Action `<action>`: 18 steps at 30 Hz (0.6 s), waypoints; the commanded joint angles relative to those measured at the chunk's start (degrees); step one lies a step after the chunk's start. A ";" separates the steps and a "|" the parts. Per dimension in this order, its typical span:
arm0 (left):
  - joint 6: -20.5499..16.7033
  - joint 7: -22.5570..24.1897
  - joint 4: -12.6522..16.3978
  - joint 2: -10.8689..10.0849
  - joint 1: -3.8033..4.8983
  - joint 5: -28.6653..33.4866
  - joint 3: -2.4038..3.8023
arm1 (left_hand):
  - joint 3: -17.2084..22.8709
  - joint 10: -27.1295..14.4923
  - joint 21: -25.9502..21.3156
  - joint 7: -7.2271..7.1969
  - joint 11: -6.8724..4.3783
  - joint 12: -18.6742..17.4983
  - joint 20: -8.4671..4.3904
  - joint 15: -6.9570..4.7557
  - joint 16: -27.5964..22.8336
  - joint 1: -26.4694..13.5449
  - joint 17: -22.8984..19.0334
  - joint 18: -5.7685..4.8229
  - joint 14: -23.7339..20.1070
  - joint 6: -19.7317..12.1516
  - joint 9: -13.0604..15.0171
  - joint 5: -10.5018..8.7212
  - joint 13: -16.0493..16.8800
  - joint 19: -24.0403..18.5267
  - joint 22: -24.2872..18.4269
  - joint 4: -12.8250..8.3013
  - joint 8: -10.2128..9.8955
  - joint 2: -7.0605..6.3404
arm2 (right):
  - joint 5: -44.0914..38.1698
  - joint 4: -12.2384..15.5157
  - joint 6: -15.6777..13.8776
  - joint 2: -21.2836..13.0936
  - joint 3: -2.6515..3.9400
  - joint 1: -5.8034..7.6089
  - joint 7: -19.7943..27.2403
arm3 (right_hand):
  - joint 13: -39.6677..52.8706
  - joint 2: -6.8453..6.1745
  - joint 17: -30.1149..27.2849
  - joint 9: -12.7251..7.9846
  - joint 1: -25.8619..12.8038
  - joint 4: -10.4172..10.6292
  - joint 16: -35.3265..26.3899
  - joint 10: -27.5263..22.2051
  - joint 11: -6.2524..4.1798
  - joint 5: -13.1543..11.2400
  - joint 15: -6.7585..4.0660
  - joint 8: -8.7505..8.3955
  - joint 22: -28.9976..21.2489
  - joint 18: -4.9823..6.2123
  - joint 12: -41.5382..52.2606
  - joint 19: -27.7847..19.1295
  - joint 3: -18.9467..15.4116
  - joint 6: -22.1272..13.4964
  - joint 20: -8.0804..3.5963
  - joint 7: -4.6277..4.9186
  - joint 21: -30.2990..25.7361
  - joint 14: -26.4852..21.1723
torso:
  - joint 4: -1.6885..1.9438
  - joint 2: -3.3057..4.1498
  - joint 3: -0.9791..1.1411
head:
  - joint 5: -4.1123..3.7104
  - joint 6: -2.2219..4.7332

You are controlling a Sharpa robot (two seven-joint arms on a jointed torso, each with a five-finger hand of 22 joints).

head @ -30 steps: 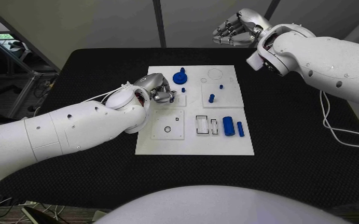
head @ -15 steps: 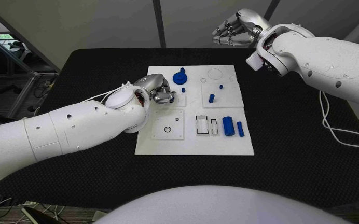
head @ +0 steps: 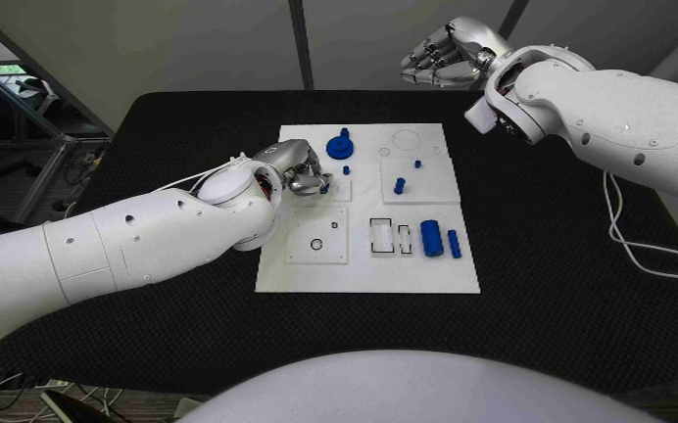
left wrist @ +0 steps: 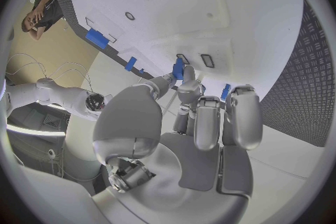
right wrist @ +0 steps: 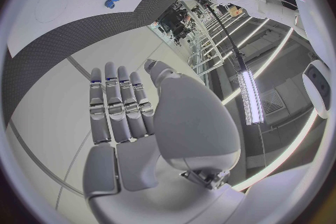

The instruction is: Assemble the parts on the task board

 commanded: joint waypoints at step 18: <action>3.49 -0.75 0.94 -0.74 -0.17 -0.33 -0.18 | 8.36 1.71 0.85 -0.32 -1.14 0.42 0.15 -0.46 0.29 0.37 11.06 -1.12 4.71 0.02 0.09 0.18 0.28 0.64 6.57 -8.07 0.26 -0.41 | -0.26 -0.01 0.27 0.00 0.03 0.11 0.57 | 0.05 -0.08 -0.09 0.10 -0.52 -0.07 0.07 -0.05 -0.03 0.22 0.03 -0.28 0.03 0.38 0.17 0.28 0.14 0.32 -0.05 0.19 -0.23 -0.43 | 0.03 0.02 -0.08 | 0.04 0.00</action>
